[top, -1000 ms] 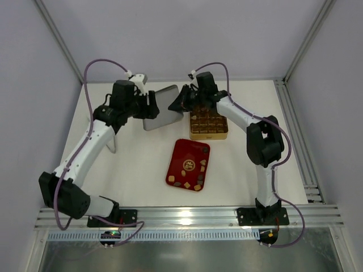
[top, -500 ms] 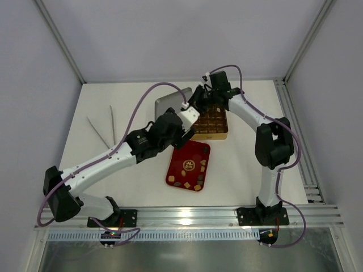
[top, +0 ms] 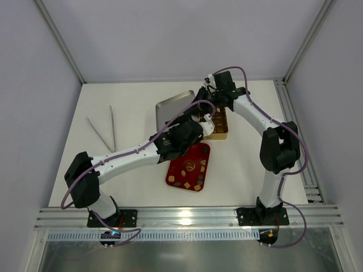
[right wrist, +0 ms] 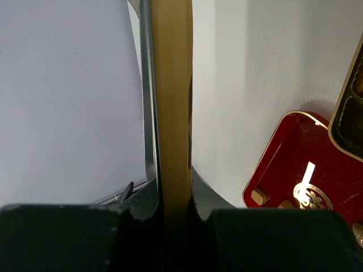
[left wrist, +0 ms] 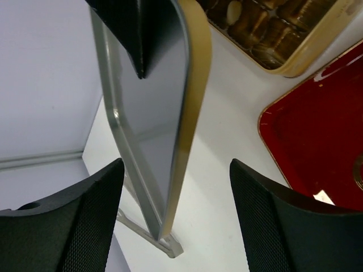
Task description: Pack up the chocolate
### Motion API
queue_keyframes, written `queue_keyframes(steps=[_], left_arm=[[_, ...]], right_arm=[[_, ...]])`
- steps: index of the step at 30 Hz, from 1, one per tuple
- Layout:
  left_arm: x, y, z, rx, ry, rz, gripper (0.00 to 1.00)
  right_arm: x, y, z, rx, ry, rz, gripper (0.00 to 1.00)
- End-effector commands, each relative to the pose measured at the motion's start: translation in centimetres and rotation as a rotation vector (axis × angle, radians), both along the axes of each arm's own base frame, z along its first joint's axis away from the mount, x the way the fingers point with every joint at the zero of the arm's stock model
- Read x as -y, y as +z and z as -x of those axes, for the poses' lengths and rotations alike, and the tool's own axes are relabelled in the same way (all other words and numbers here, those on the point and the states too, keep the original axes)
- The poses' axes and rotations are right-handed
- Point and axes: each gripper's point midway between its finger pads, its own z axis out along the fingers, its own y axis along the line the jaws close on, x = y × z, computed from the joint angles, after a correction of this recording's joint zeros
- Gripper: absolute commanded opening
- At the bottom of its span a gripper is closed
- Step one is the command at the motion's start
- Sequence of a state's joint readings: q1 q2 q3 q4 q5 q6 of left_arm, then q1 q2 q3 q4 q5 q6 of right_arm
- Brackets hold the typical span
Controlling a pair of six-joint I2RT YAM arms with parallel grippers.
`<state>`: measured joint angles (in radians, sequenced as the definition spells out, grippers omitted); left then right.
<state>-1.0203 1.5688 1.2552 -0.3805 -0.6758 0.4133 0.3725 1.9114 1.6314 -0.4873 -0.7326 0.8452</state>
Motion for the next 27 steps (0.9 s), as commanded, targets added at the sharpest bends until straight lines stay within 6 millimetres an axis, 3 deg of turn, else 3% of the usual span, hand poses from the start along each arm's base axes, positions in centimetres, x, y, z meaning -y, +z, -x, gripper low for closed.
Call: queue_keyframes(steps=[1,9,15,16,19,20,22,25,26,27], left_arm=[[0.3,3.6,-2.0,0.147,0.047,0.010,0.72],[0.5,3.5,-2.7,0.191,0.055,-0.020,0.54],[0.7,3.5,-3.1,0.215,0.059,-0.021,0.25],[0.8,3.5,-3.1,0.218,0.061,-0.023,0.16],[0.9,3.8,-3.2,0.222,0.057,-0.019,0.00],[1.0,4.1,-3.3,0.226,0.057,-0.015,0.00],[1.1,4.6,-3.3,0.230,0.051,-0.002,0.00],[1.3,5.0,-3.1,0.226,0.039,0.023,0.00],[1.4,5.7,-3.0,0.227,0.035,0.048,0.00],[1.4,5.9,-2.8,0.218,0.028,0.057,0.00]], right_arm=[[0.2,3.1,1.7,0.036,0.031,-0.058,0.04],[0.3,3.7,2.4,0.039,0.032,-0.081,0.04],[0.3,4.4,2.9,0.039,0.031,-0.117,0.04],[0.2,4.5,3.0,0.037,0.030,-0.122,0.04],[0.2,4.8,3.2,0.042,0.034,-0.133,0.04],[0.2,4.8,3.3,0.043,0.036,-0.136,0.05],[0.2,5.0,3.3,0.050,0.036,-0.139,0.11],[0.4,5.2,3.1,0.069,0.027,-0.133,0.29],[0.6,5.2,3.0,0.081,0.020,-0.127,0.36],[0.8,5.3,2.8,0.092,0.009,-0.121,0.50]])
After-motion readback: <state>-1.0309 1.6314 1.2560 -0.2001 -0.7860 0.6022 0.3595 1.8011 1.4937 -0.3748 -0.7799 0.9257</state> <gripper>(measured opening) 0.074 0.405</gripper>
